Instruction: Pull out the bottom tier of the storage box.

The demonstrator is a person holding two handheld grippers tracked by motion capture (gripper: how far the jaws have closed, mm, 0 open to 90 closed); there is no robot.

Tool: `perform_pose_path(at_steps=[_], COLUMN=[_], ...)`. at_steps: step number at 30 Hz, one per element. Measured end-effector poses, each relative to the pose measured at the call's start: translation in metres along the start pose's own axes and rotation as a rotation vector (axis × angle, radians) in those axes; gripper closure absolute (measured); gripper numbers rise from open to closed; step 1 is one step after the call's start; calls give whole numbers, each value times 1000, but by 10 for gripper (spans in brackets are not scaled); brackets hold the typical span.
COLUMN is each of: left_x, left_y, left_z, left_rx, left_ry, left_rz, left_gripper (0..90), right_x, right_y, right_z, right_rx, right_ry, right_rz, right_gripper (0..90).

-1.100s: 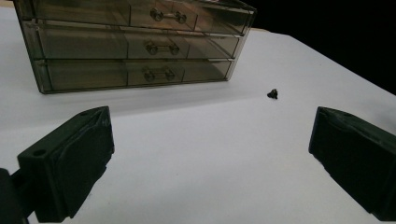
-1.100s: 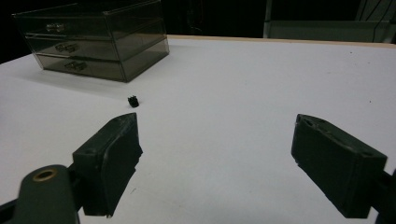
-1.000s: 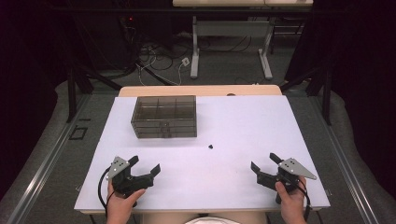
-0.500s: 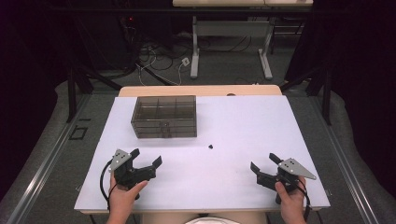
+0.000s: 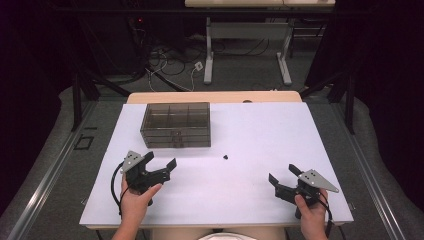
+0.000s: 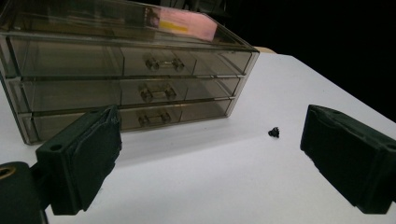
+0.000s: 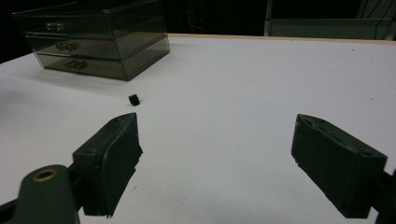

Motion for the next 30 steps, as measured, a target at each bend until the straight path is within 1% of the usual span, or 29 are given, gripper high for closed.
perform_pose_path(at_steps=[4,5,7,10,11,12,13,15,20,22,26,27,28,30], left_x=[4,5,8,10,11,12,12,14,18,19,22,23,24,25], left_y=[-6,-7,-10,-13,-14,-16,-17,-19,-23,-25,-27,-27,-27,-28], left_z=[1,1,1,0,0,0,0,0,0,0,0,0,1,1], left_rx=[-11,-14,-33,-39,-40,-43,-46,-53,-71,-78,-109,-114,-112,-124], left_ry=[4,4,7,12,14,13,14,16,17,20,24,26,25,25], left_rz=[-8,-7,-11,-9,-9,-9,-10,-10,-3,-3,1,5,7,12], left_gripper=[56,56,57,65,75,111,122,131,142,156,160,160,160,160], right_x=[0,0,0,-1,0,0,0,1,1,1,0,0,0,0], right_y=[0,1,0,0,0,0,0,0,0,1,1,1,1,1], right_z=[0,0,0,-1,-1,-1,-1,-1,-1,-1,-2,-2,-1,-1], right_rx=[-1,5,0,5,2,5,4,7,14,9,11,11,15,15], right_ry=[4,6,4,8,3,0,4,0,2,1,0,0,1,1], right_rz=[6,7,4,8,3,-5,2,-5,-5,0,2,2,5,6], right_gripper=[150,150,150,150,150,150,150,150,150,150,150,150,150,150])
Point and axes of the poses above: each handheld gripper's, and its own axes: x roughly forward along the jaws, y roughly out of its underside, z roughly to its left, the point moved 7 cm from there along x, roughly forward along the jaws, and after that the axes turned 14 degrees about -z, right-handed, at the moved point
